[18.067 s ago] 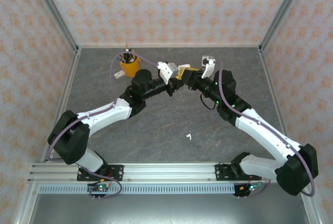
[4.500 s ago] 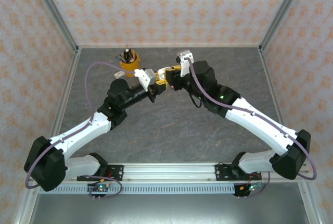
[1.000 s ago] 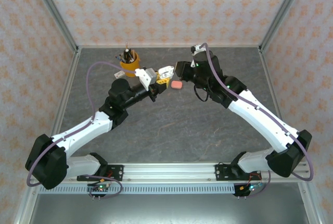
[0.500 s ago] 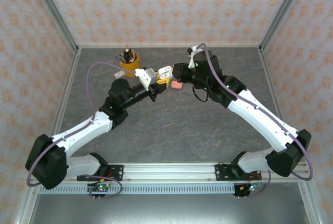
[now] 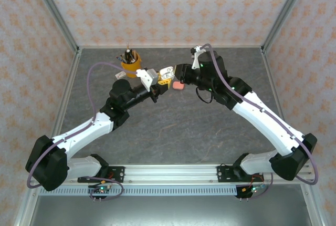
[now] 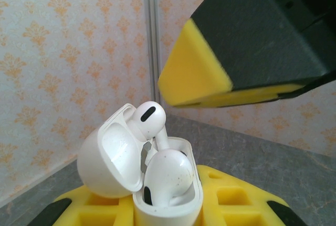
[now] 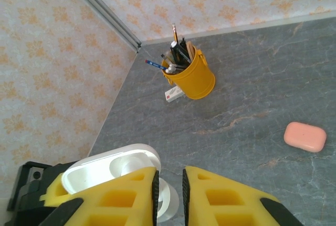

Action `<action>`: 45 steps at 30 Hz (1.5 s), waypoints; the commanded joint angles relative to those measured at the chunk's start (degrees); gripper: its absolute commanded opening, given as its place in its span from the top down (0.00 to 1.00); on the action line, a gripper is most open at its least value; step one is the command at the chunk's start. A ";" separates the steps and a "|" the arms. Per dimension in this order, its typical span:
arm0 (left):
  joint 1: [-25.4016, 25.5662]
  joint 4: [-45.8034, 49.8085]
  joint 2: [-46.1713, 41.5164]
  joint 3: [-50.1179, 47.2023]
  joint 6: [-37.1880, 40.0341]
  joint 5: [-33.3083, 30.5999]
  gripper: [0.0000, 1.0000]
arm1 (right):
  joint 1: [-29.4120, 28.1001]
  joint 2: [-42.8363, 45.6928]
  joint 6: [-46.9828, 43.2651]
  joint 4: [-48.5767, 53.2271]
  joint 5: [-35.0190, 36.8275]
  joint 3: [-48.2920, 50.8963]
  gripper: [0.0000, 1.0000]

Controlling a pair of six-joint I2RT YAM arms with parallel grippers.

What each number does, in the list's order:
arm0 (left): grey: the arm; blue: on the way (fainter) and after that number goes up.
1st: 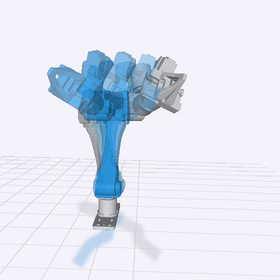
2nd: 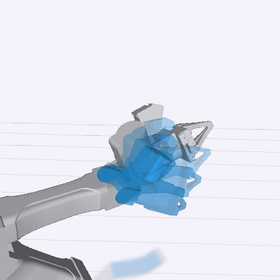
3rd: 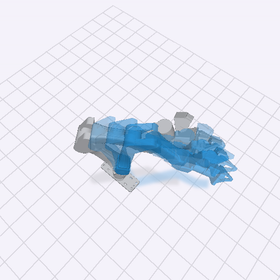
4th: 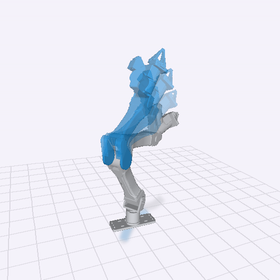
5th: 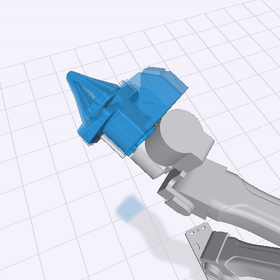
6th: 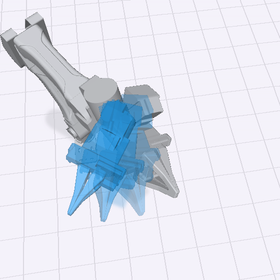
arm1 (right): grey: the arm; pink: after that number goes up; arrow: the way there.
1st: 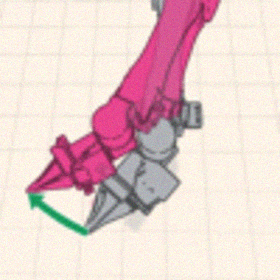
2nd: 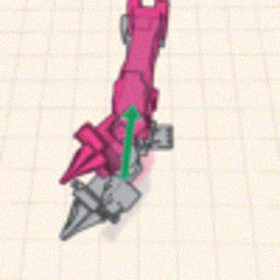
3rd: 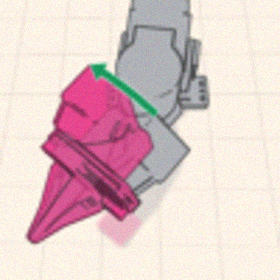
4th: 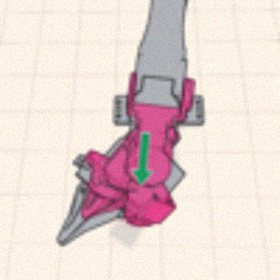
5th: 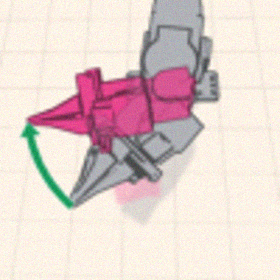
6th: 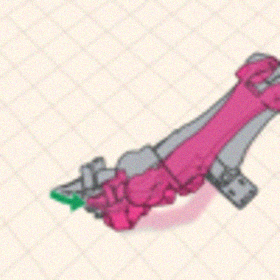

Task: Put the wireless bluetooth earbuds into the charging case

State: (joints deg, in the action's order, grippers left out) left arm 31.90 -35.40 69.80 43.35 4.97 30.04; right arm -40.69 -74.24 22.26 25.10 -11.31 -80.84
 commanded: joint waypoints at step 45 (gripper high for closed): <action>1.25 -1.96 0.59 2.53 0.21 3.87 1.00 | 0.61 2.79 -6.11 5.88 -2.99 -1.64 0.76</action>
State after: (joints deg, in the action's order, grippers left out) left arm 32.67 -35.22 70.67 43.75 4.99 32.82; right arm -40.58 -73.19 16.25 31.24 -16.29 -82.65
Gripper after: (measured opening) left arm 0.234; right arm 0.235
